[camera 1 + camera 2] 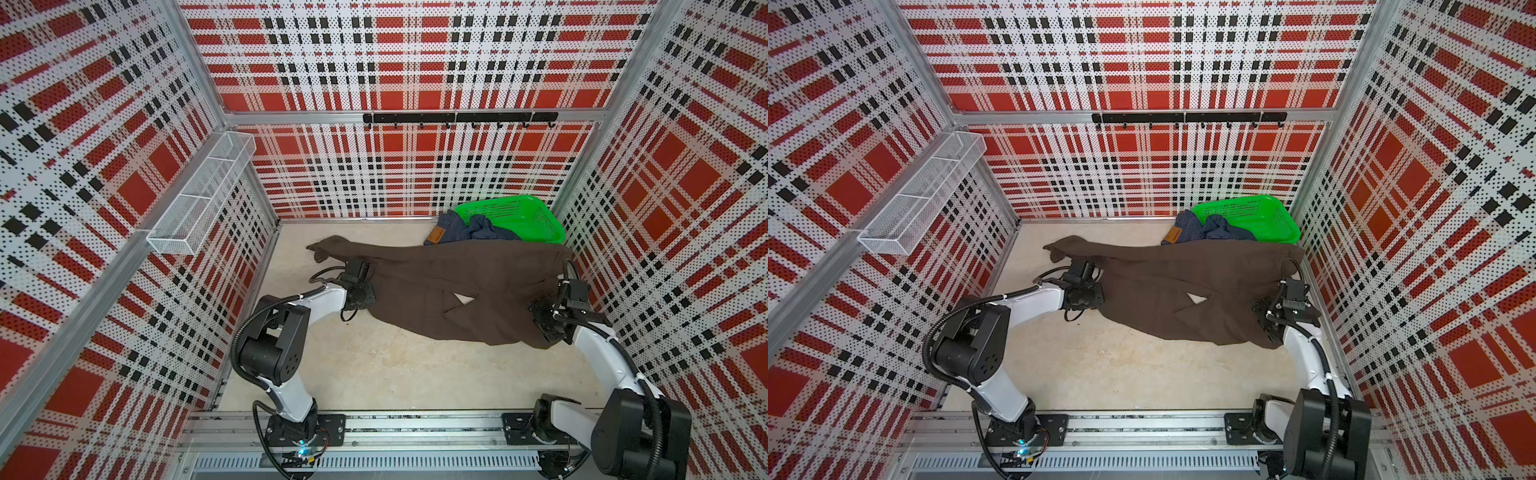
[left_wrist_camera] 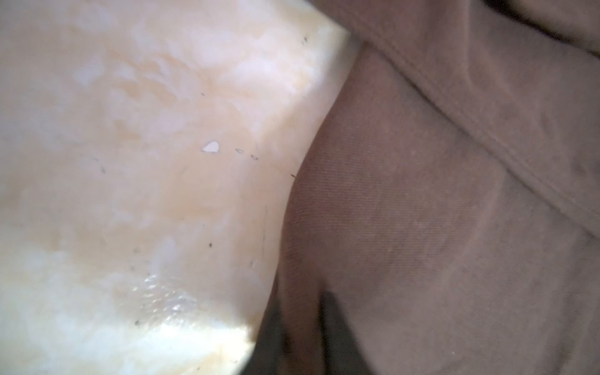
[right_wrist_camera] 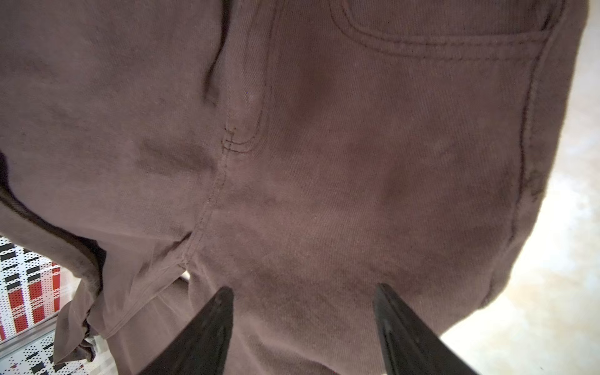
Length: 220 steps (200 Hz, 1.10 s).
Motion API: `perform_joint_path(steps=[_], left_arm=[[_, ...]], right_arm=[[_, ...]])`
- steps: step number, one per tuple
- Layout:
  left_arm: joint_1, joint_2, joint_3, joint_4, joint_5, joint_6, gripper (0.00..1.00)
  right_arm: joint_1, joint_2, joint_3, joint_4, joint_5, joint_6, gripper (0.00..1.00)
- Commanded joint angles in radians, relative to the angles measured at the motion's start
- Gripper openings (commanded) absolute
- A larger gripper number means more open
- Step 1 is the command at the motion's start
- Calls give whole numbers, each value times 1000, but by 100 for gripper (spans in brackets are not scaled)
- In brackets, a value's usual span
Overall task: Fold and stack the trousers
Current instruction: Flatten out the trousers at the center of the table.
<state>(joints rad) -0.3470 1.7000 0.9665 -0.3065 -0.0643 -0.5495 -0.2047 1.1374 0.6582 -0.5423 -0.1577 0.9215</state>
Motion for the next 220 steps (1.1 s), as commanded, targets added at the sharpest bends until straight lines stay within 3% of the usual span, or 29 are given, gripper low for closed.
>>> perform_joint_path(steps=[1,21,49,76,116,220], left_arm=[[27,-142,2,-36,-76,-10,0],[91,-289,9,-134,-132,-4,0],[294,-499,34,-246,-158,29,0],[404,-559,80,-323,-143,85,0],[407,-511,26,-282,-75,87,0],[434,-426,44,-227,-118,104,1]], right_arm=[[5,12,-22,42,-2,6,71],[6,27,-43,63,-7,15,71],[6,20,-45,63,4,25,70],[7,3,-35,50,28,26,71],[7,6,-32,34,28,34,75],[7,-188,-55,-183,108,95,80]])
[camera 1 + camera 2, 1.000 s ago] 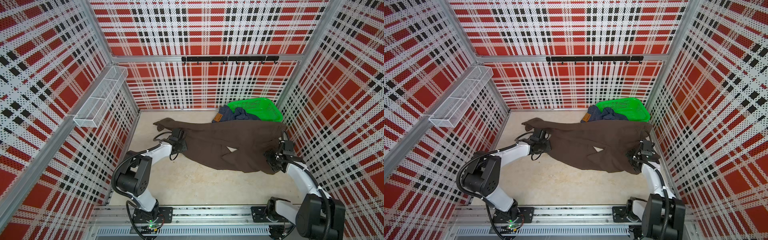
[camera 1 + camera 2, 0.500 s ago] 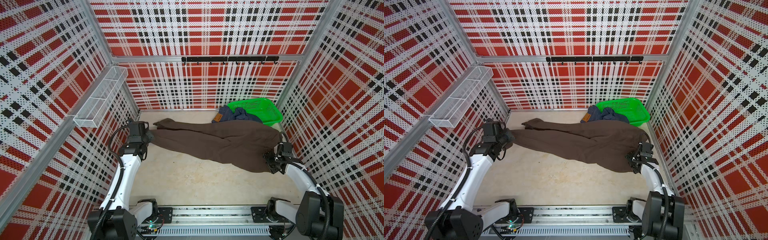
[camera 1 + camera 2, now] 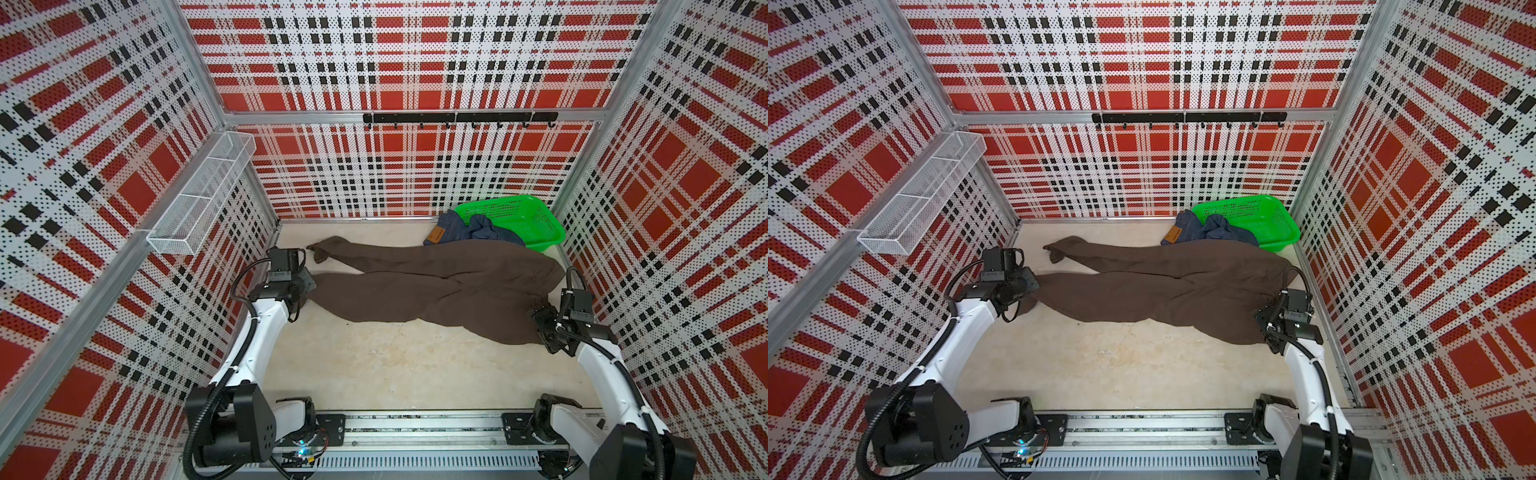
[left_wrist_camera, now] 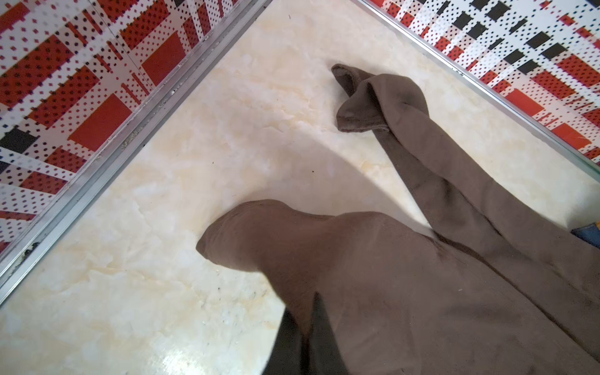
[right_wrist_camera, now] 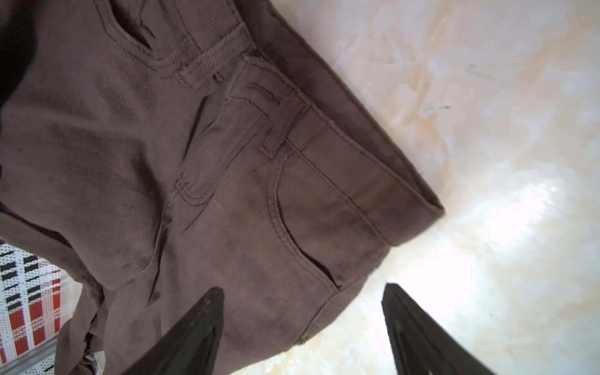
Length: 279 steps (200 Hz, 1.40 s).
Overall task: Fold and stack the trousers
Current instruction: Flatten out the trousers at the center of the table.
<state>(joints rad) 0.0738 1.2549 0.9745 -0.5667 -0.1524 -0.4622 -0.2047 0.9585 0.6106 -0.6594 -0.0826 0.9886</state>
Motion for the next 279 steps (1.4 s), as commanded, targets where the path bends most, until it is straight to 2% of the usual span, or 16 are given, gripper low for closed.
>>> perform_joint_path(steps=[1,45,91,126,157,178,193,233,257,279], left_arm=[[14,20,36,33,-31,17,1],[15,43,62,37,-70,20,1],[23,56,72,45,-78,31,1],[27,64,74,56,-72,31,1],[28,75,84,62,-74,34,1],[28,85,98,64,-63,35,1],[28,93,113,64,-57,38,2],[1,181,210,58,-60,34,5],[-53,309,302,46,-79,32,5],[-106,452,406,20,-96,31,14]], right_arm=[[6,-8,-9,-66,31,29,80],[6,94,-47,-45,-16,33,80],[5,174,-85,53,-13,56,77],[6,258,-102,132,-17,74,68],[6,301,-120,224,-28,108,46],[6,295,-103,251,-60,124,16],[6,257,-69,224,-66,126,0],[-5,137,115,102,-4,113,0],[-47,167,213,76,9,76,0],[-103,224,245,114,-33,64,0]])
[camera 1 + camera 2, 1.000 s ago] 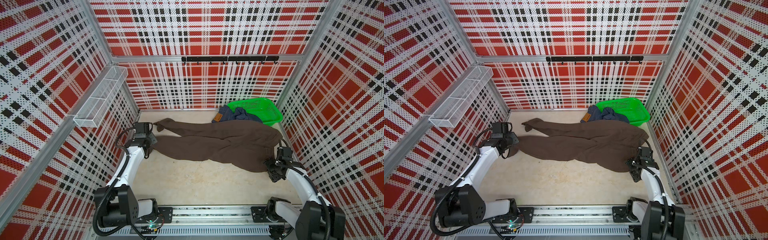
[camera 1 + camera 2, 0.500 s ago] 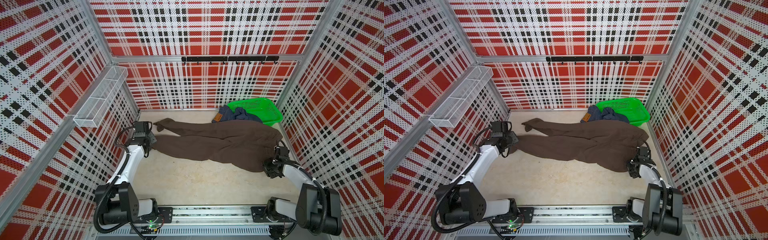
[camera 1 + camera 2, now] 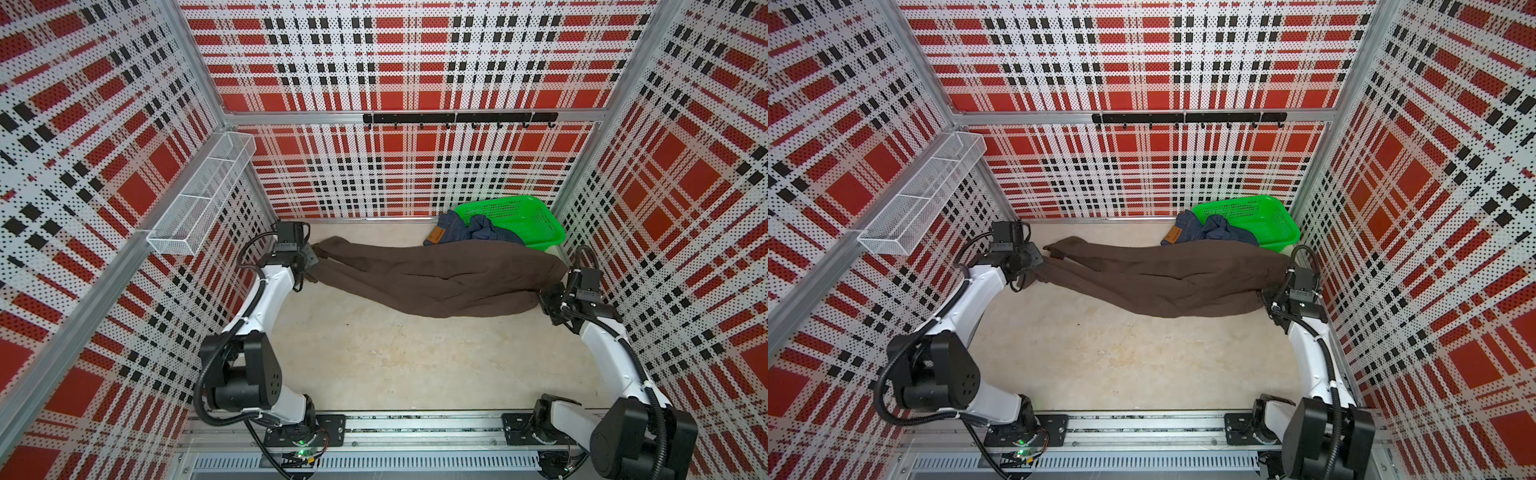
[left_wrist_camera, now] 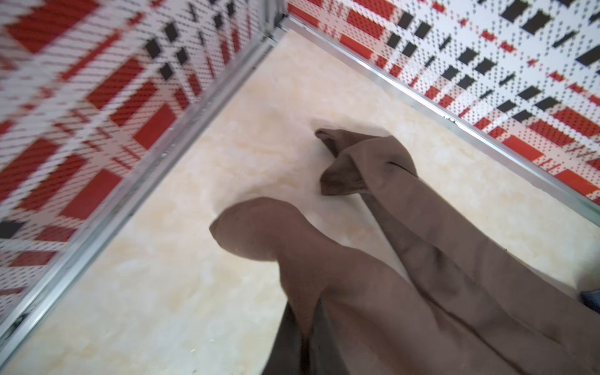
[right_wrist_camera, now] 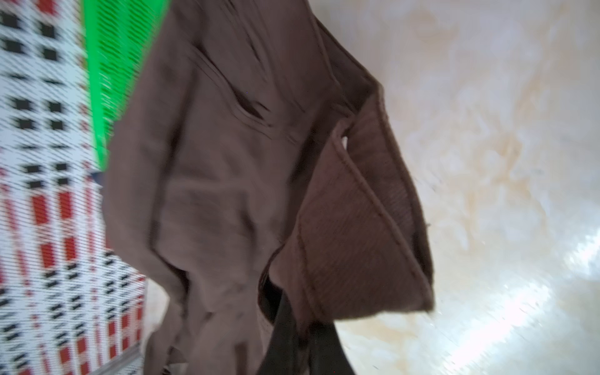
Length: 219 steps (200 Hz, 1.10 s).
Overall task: Fold and stack the trousers
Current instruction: Flatten out the trousers at the center of the table.
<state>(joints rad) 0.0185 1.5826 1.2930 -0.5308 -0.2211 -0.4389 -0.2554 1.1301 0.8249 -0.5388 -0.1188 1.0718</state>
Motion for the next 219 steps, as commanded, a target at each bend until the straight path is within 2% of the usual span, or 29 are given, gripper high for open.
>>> perform_joint_path(steps=[1,6,19,26,38,69,79,107,130,153,189,219], left_arm=[[-52,132,93,-18,-30,8,15],[-60,162,118,-25,-36,7,20],[-72,224,173,-44,-33,5,47],[-74,242,199,-63,-21,3,55],[-85,231,211,-64,-22,-6,63],[-80,145,185,-69,-22,-4,73],[-71,107,152,-69,-22,-2,81],[-17,-10,3,-40,9,-1,81],[82,-108,-181,43,90,-35,77],[166,-148,-319,104,146,-69,80],[164,-77,-367,113,147,-101,81],[131,-25,-400,136,149,-134,70]], right_arm=[[-55,56,32,-5,2,-20,0],[-65,78,43,1,-9,-24,0],[-77,119,65,8,-15,-35,0],[-81,140,79,9,-15,-42,0],[-92,167,94,12,-26,-51,0],[-115,174,106,18,-15,-70,0],[-122,169,108,16,-10,-76,0],[-143,166,119,8,-18,-95,0],[-147,165,134,0,-24,-106,0],[-147,158,134,2,-39,-106,0],[-147,146,126,4,-55,-106,0],[-147,139,115,1,-54,-112,0]])
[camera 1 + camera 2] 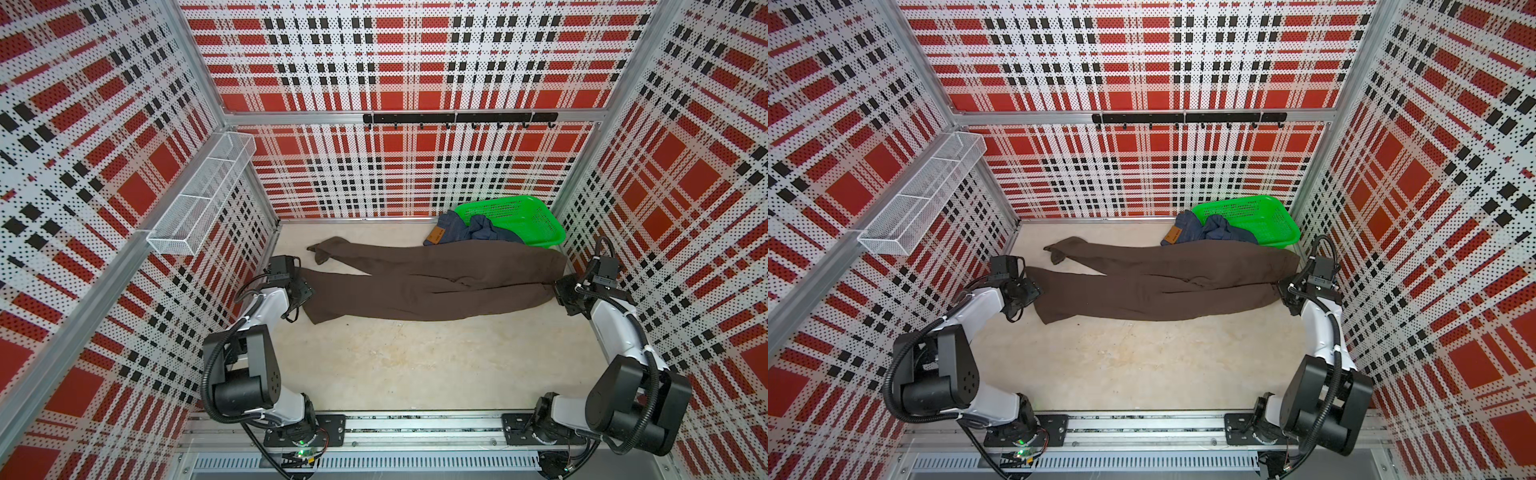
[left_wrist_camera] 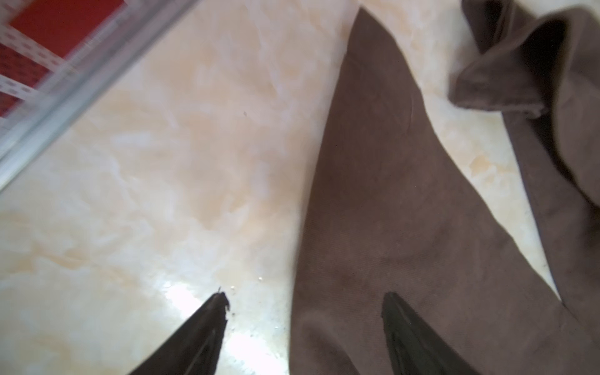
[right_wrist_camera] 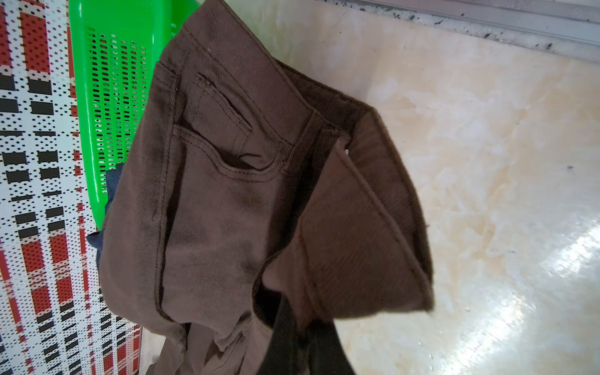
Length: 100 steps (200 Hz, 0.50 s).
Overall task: Fold and stack the trousers
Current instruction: Flatten out the trousers at the center of the table.
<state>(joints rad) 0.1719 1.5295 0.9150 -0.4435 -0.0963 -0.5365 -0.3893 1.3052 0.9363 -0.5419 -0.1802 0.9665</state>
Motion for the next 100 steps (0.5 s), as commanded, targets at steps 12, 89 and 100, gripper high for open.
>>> perform_joint_path(steps=[12,89,100], left_arm=[[-30,35,-33,60,23,-45,63],[-39,113,-21,89,9,-53,46],[-46,109,-10,88,-7,-54,35]], right_arm=[[-13,-40,-2,5,4,-7,0],[-13,-53,-20,17,-12,-7,0],[-13,-57,-26,20,-13,-6,0]])
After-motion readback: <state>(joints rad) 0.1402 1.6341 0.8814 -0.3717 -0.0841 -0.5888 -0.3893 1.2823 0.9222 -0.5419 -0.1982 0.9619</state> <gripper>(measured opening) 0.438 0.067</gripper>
